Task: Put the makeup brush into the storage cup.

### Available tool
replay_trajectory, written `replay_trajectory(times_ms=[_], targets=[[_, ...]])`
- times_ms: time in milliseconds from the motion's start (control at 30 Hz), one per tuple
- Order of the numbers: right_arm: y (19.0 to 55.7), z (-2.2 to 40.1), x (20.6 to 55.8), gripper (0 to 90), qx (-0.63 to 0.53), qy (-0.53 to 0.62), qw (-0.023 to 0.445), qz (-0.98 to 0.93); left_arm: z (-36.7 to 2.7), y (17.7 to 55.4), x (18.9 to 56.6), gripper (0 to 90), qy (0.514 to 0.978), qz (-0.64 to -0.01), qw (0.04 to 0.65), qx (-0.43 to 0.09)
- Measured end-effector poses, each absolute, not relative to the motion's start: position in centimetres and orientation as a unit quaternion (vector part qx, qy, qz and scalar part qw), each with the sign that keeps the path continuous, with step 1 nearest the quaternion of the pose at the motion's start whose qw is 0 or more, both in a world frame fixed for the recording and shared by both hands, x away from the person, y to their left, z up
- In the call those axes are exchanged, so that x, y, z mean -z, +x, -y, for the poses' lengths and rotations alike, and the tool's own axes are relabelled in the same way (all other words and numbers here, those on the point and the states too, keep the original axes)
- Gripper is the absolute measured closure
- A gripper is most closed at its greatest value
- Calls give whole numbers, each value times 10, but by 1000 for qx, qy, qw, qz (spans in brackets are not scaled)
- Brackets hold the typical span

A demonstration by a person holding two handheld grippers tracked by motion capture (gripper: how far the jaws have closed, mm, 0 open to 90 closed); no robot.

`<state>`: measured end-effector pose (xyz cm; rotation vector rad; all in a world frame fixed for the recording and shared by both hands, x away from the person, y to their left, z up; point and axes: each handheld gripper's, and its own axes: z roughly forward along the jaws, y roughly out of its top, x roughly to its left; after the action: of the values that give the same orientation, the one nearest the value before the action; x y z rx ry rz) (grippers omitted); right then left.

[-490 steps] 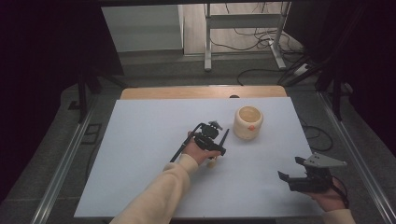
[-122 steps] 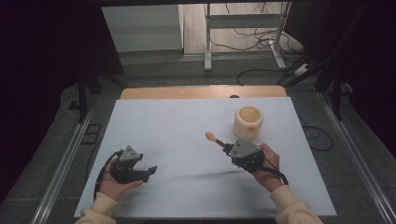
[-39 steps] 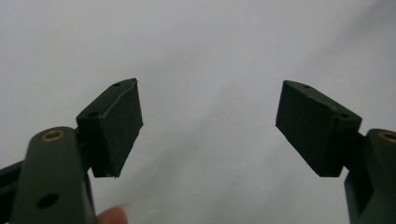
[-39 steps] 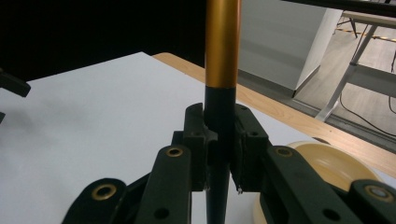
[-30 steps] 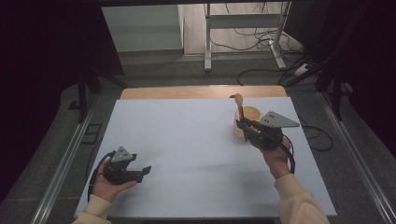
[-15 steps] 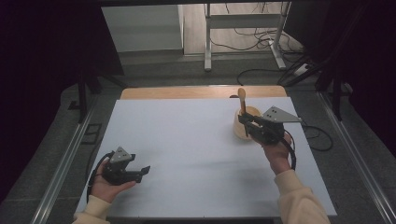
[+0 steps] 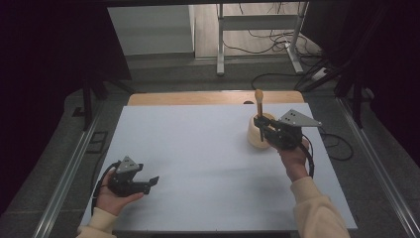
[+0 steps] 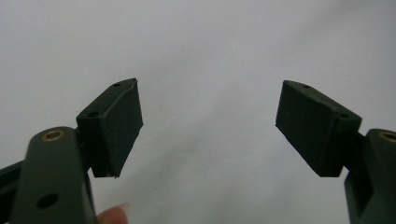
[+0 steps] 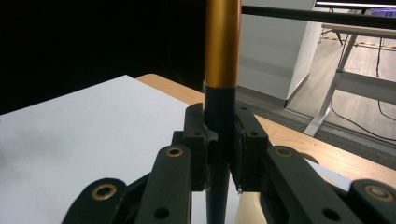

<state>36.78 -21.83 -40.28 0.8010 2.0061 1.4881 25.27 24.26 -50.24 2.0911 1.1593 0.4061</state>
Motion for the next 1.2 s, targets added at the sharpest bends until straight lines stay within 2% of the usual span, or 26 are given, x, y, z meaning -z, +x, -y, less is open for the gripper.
replay_trajectory(times_ms=[1200], targets=[[393, 233, 399, 785, -565, 316, 266, -714, -245, 252, 501, 231, 805, -450, 354, -159]])
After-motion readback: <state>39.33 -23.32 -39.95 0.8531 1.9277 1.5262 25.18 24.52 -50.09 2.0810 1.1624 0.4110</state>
